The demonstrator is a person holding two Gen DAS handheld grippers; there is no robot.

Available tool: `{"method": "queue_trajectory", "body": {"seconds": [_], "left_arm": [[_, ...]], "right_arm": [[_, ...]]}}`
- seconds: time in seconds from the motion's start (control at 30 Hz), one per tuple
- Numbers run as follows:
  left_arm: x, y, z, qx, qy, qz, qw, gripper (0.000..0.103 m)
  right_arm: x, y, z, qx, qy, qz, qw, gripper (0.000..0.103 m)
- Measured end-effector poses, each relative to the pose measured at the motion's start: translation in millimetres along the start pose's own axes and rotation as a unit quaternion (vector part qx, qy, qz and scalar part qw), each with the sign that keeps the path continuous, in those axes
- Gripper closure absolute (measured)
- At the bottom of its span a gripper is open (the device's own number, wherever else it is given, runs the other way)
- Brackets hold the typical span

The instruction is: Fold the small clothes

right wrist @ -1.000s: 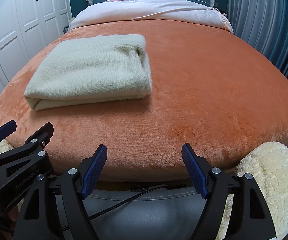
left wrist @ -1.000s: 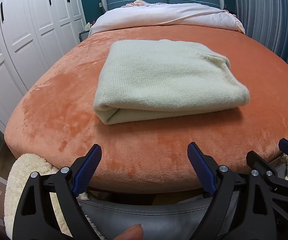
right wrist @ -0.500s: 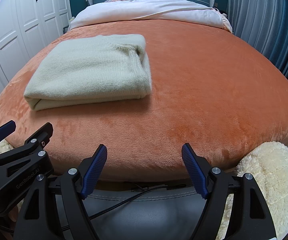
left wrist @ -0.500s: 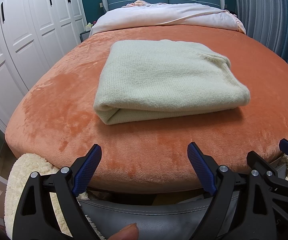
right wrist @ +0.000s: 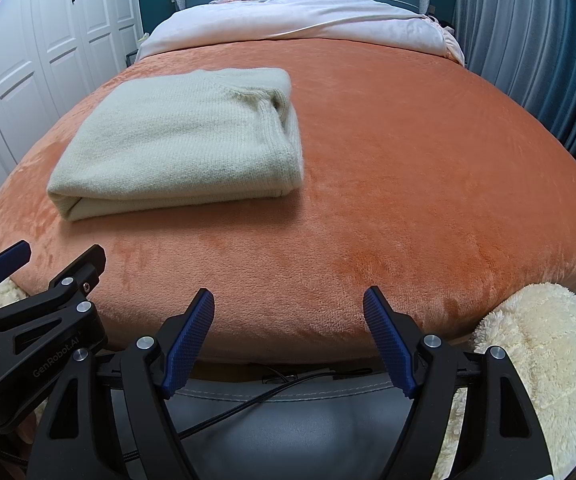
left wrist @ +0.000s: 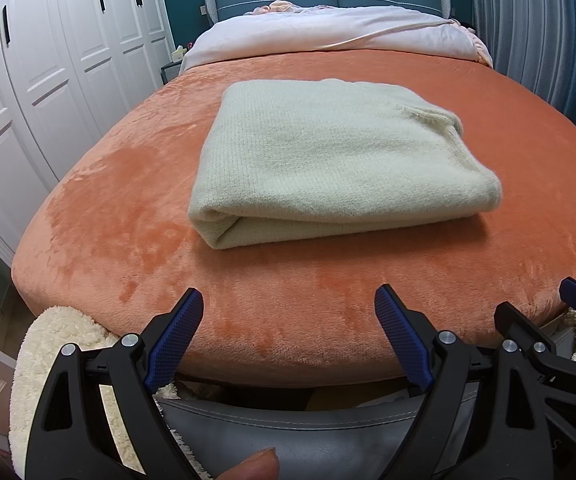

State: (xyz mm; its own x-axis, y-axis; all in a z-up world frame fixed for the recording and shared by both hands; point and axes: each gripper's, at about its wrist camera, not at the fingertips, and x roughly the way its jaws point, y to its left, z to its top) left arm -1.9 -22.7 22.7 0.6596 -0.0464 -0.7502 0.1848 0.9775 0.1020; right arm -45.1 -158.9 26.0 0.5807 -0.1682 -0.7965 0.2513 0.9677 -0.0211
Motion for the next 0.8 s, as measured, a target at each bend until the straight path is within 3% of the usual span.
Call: {"method": "queue_trajectory", "body": {"seconds": [0.8], "left_arm": [[-2.4,0.3,-1.8,-0.003,0.002,0.001,1.0000,0.022]], "right_arm": [[0.4,1.4,-1.9,0.002,0.004,-0.002,1.000,0.028]]}}
